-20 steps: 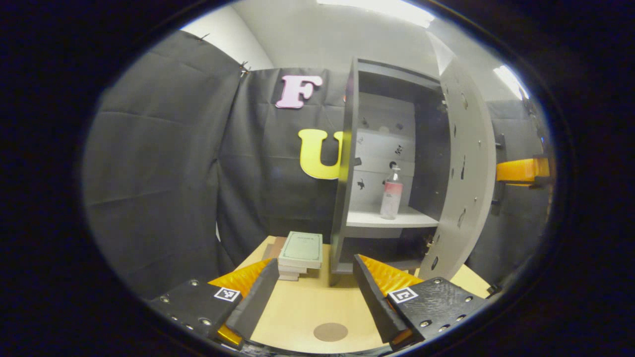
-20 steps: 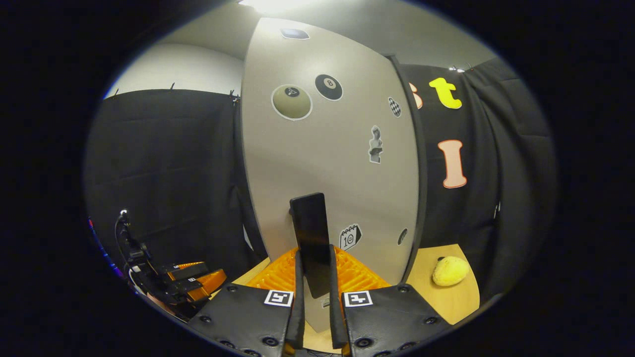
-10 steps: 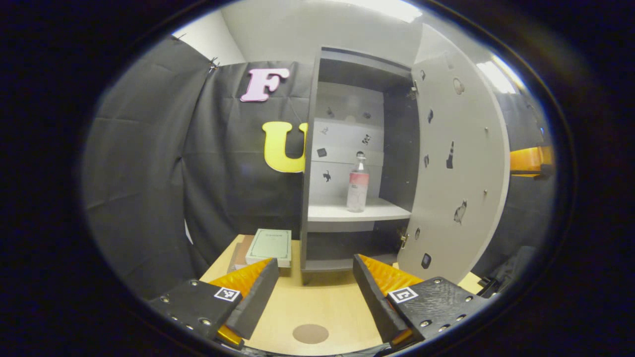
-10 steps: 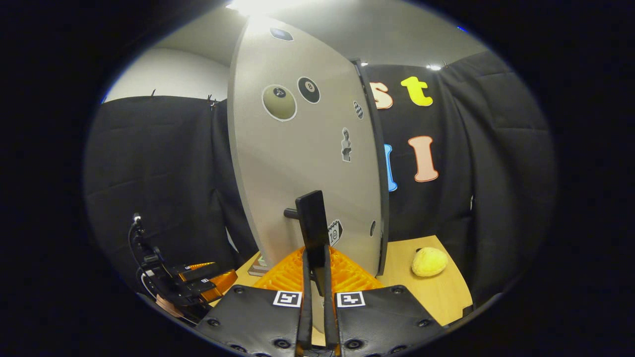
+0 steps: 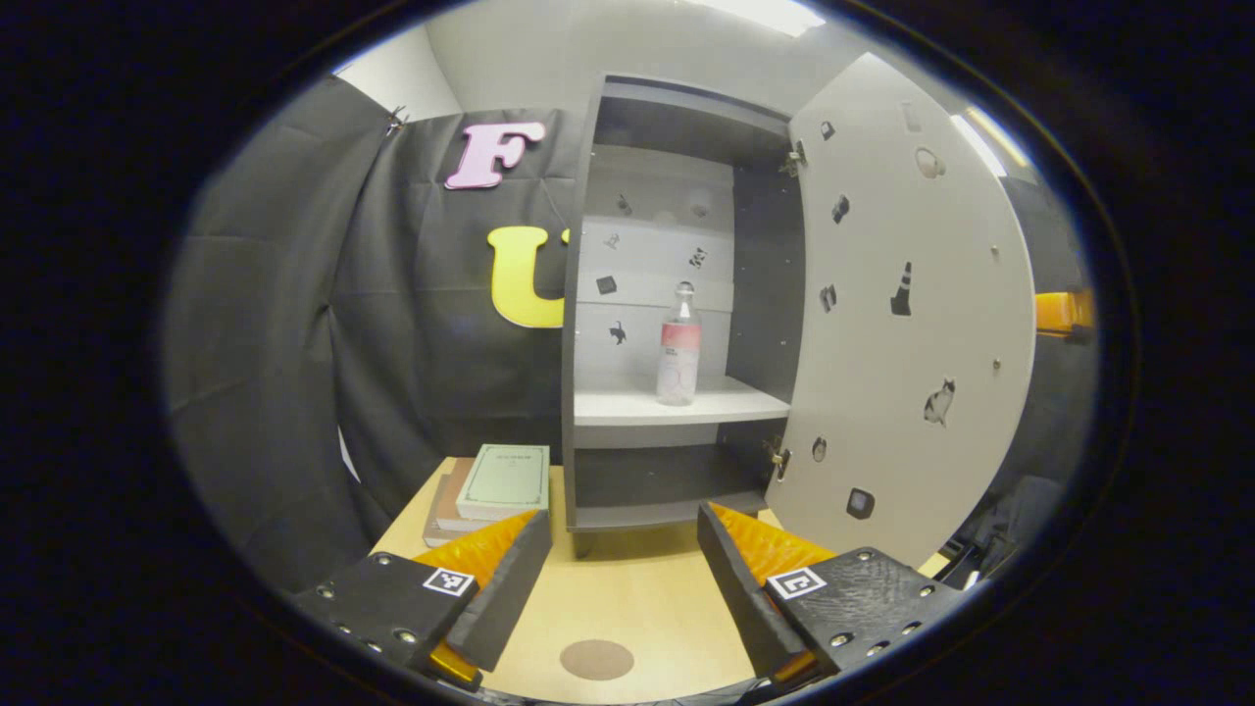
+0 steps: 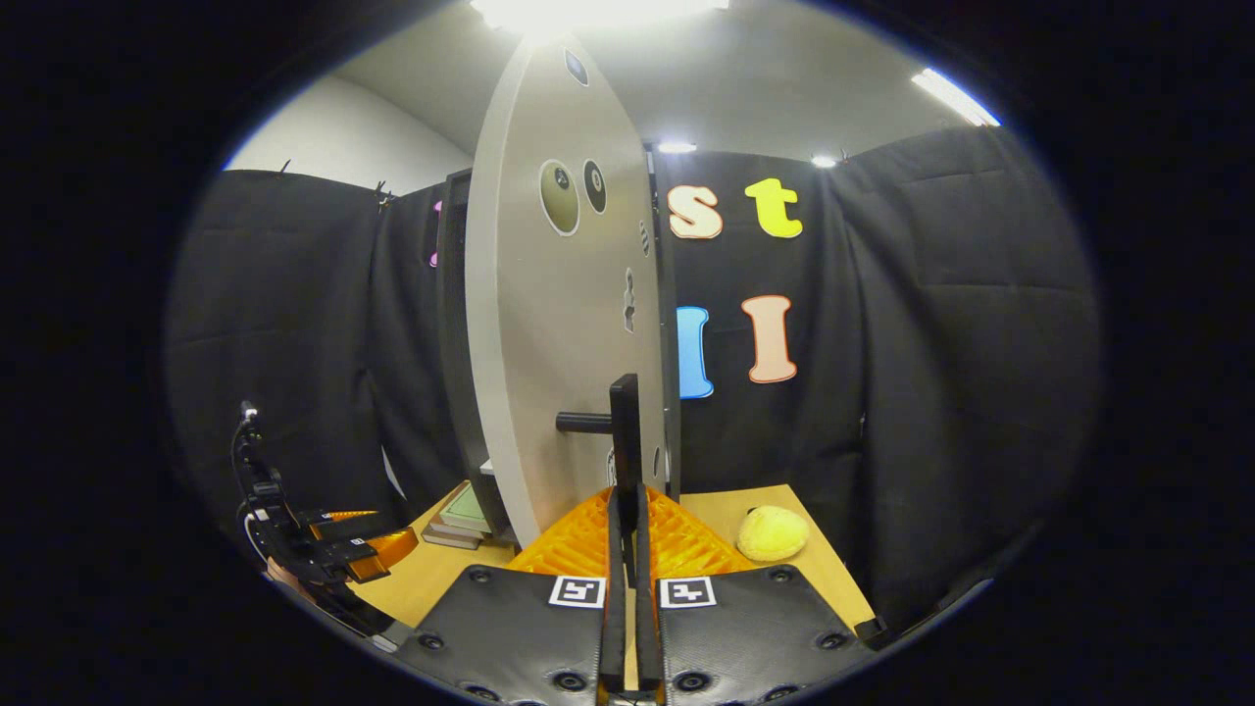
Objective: Open the cabinet door with the right hand, grasp the bottle in the cabinet with the left hand and place it on the coaster, then close the cabinet door with the right hand.
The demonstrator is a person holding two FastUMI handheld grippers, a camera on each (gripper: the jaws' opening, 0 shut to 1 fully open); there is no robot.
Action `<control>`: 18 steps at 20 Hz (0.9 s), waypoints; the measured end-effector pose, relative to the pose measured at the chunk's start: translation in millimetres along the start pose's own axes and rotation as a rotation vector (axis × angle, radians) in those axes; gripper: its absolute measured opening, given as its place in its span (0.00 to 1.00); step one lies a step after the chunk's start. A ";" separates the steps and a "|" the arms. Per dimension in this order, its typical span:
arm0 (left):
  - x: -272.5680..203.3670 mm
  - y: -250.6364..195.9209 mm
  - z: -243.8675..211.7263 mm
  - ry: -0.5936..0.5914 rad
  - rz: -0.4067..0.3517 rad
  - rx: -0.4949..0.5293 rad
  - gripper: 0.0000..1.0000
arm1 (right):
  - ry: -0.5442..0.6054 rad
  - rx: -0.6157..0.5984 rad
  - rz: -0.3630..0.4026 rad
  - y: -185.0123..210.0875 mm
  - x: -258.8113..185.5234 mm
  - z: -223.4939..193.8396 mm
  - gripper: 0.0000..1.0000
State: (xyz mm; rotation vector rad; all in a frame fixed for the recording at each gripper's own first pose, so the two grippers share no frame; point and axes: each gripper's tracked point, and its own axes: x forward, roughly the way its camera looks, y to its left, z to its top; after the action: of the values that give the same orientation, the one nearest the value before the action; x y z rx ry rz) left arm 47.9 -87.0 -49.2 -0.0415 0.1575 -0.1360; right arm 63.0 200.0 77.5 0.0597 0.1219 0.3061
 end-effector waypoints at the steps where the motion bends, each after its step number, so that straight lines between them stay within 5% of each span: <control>1: 2.6 -4.7 -1.2 0.006 -0.007 0.004 0.93 | -0.005 0.008 -0.010 0.7 0.2 -1.7 0.06; 9: 18.1 -31.5 -14.3 0.034 -0.064 0.002 0.93 | -0.027 -0.013 -0.113 -26.1 6.1 3.8 0.06; 12: 22.8 -33.8 -15.5 0.042 -0.075 -0.006 0.93 | -0.033 0.024 -0.102 -21.3 8.7 3.1 0.00; 18: 46.5 -43.9 -17.9 0.077 -0.114 -0.010 0.93 | -0.034 0.079 -0.124 -20.0 3.9 1.6 0.06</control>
State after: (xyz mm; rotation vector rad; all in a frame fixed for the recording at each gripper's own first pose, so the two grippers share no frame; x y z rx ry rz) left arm 84.7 -137.5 -71.7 -0.0557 0.2324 -0.2508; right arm 72.9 182.1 77.1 0.1352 0.1033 0.1765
